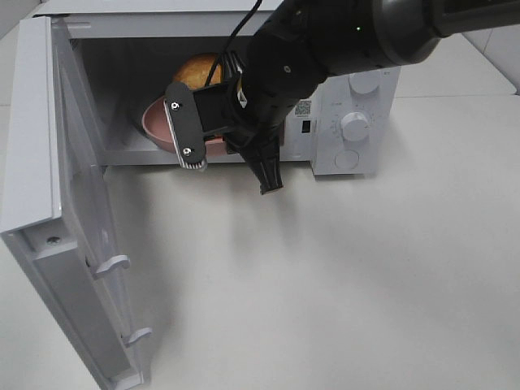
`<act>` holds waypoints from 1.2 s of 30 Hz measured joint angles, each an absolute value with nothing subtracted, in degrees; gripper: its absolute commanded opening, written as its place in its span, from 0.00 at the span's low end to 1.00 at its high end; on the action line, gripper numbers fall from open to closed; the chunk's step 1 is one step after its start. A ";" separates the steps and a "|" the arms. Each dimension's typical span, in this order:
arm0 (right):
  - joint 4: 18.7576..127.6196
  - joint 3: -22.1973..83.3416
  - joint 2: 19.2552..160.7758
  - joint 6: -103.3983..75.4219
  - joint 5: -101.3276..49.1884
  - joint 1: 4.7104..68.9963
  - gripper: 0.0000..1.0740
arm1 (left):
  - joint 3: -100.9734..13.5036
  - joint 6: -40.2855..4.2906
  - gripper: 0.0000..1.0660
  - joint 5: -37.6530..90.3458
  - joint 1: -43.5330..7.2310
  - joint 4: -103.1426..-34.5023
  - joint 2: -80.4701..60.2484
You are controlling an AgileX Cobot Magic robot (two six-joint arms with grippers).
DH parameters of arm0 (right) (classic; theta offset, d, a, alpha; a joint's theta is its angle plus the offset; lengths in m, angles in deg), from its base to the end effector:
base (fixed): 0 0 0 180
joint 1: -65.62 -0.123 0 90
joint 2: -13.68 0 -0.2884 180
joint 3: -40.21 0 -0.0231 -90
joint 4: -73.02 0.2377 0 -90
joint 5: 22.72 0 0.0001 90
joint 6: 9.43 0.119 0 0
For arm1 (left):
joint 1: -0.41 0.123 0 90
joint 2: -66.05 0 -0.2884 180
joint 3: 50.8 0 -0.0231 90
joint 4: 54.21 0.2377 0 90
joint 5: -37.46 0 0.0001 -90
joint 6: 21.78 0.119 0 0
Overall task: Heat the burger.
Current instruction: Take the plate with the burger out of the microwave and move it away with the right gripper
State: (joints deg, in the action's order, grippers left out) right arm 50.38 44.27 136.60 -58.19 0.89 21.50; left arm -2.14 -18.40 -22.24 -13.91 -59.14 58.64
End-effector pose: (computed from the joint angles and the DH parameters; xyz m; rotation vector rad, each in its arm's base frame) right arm 0.3360 0.3003 0.1794 -2.0412 1.4125 -0.3829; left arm 0.0029 -0.0099 0.2605 0.3147 2.0002 -0.2235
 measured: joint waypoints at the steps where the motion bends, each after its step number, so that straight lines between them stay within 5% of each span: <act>1: 50.38 42.20 135.05 -59.34 -0.26 21.50 0.00 | -2.14 -18.40 0.00 -22.24 -13.91 -59.14 58.64; 36: 50.16 4.96 102.45 -58.94 -2.95 18.63 0.00 | -2.14 -18.40 0.00 -22.24 -13.91 -59.14 58.64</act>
State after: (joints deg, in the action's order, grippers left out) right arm 50.16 4.96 102.45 -58.94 -2.95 18.63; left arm -2.14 -18.40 -22.24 -13.91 -59.14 58.64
